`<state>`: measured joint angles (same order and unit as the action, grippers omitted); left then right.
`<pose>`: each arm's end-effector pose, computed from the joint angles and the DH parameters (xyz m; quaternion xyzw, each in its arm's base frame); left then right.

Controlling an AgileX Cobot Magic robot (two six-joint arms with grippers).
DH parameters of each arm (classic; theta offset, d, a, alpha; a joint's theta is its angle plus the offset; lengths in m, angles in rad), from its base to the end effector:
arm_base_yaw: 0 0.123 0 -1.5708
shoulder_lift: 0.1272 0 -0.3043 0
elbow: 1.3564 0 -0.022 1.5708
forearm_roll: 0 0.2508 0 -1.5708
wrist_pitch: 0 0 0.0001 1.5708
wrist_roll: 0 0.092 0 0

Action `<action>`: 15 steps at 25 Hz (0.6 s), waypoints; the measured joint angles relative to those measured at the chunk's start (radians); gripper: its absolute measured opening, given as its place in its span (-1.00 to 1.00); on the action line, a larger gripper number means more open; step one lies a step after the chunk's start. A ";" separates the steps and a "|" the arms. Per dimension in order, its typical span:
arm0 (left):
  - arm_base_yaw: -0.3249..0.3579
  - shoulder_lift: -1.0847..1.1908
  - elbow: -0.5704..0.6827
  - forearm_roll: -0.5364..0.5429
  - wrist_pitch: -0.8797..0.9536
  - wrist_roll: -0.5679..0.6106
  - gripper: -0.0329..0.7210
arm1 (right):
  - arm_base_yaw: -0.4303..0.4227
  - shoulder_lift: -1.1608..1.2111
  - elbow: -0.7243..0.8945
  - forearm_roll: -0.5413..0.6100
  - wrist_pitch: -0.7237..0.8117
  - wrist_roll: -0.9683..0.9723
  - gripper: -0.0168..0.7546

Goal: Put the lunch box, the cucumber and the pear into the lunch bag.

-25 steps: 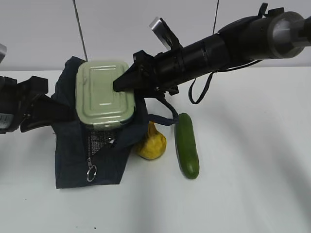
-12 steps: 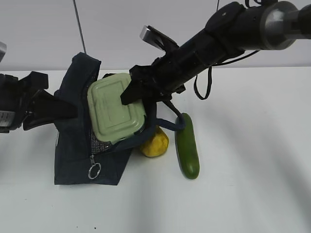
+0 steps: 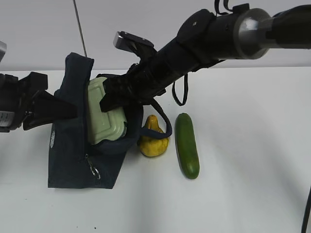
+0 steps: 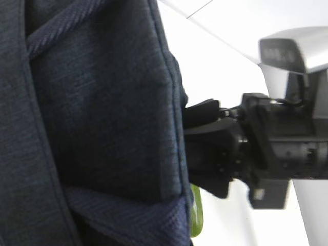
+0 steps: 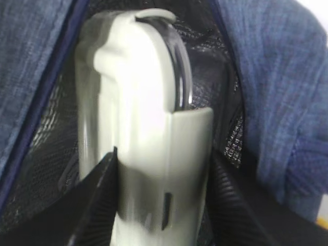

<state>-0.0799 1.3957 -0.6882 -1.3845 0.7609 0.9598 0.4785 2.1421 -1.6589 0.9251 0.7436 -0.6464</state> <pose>0.2438 -0.0821 0.2508 0.0175 0.8730 -0.4050 0.2712 0.4063 0.2668 0.2189 -0.2494 0.8762 0.3480 0.2214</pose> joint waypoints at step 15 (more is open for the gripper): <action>0.000 0.000 0.000 -0.004 0.044 0.003 -0.96 | 0.014 0.057 -0.040 0.010 -0.022 -0.003 0.52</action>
<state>-0.0799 1.3957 -0.6882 -1.3885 0.8049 0.9627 0.4922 2.1990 -1.6991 0.9351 0.7212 -0.6490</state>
